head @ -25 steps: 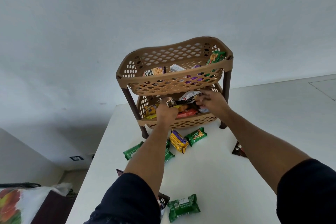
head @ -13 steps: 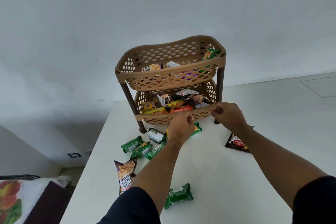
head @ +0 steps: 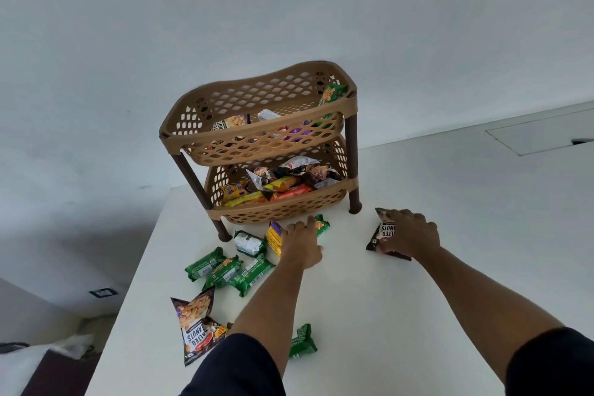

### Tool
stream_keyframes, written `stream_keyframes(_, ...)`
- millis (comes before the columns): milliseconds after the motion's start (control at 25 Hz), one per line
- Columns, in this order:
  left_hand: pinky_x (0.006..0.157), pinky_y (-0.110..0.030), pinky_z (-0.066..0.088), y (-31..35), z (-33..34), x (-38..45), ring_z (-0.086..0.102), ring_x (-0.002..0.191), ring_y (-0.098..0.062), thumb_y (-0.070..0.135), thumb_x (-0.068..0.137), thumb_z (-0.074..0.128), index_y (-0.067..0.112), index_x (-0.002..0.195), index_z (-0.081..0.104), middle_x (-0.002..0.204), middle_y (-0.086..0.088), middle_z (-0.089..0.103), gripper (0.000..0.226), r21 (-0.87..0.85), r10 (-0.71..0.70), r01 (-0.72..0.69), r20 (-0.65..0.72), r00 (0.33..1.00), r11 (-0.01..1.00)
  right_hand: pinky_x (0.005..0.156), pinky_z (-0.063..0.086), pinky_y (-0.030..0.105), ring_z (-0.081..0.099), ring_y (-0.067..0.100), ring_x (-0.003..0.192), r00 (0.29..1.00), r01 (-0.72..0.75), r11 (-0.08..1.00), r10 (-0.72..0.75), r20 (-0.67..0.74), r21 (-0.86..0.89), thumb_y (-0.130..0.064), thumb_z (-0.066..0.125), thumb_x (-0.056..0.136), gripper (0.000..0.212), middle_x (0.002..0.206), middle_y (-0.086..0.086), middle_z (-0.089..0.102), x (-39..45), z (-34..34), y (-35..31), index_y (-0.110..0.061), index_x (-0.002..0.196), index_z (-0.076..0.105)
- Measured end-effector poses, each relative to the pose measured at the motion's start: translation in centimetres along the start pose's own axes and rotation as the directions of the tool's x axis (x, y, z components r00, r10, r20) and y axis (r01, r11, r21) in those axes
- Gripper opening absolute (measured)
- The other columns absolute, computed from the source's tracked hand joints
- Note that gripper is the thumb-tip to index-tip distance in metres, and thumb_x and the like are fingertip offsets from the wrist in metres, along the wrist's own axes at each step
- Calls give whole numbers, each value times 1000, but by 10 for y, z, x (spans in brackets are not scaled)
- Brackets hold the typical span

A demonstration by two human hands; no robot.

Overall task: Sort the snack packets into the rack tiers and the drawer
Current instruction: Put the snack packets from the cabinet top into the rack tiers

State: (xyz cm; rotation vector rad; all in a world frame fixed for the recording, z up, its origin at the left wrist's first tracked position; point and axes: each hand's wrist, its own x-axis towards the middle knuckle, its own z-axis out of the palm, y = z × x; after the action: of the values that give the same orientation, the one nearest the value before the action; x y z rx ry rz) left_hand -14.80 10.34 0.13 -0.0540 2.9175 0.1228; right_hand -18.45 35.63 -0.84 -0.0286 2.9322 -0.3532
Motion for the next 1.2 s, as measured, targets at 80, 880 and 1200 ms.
stream_keyframes(80, 114, -54, 28, 2, 4, 1, 40, 135, -39, 41, 94, 61, 12, 152, 32, 142, -18, 48, 71, 12, 2, -2, -31, 1000, 1000, 99, 39, 43, 46, 27, 129, 1000, 6, 999, -6, -7, -39, -56, 81, 62, 99, 141, 0, 52, -1, 3, 3, -30, 148, 40)
stream_keyframes(880, 83, -36, 51, -10, -61, -33, 56, 94, -16, 38, 78, 57, 18, 118, 63, 105, 1, 60, 45, -54, 235, -366, -679, 695, 929, 65, 47, 32, 67, 26, 85, 879, 431, 864, -337, -338, 259, -26, 68, 87, 27, 98, -2, 69, -16, 1, -37, -22, 114, 66)
stream_keyframes(1200, 62, -24, 44, -23, -195, -50, 53, 78, -14, 28, 79, 53, 5, 104, 68, 90, -8, 63, 36, -6, 153, -518, -953, 263, 855, 69, 59, 29, 69, 18, 83, 364, 914, 396, -701, -613, 90, -25, 66, 87, 37, 104, 5, 73, -41, -73, -99, -7, 118, 67)
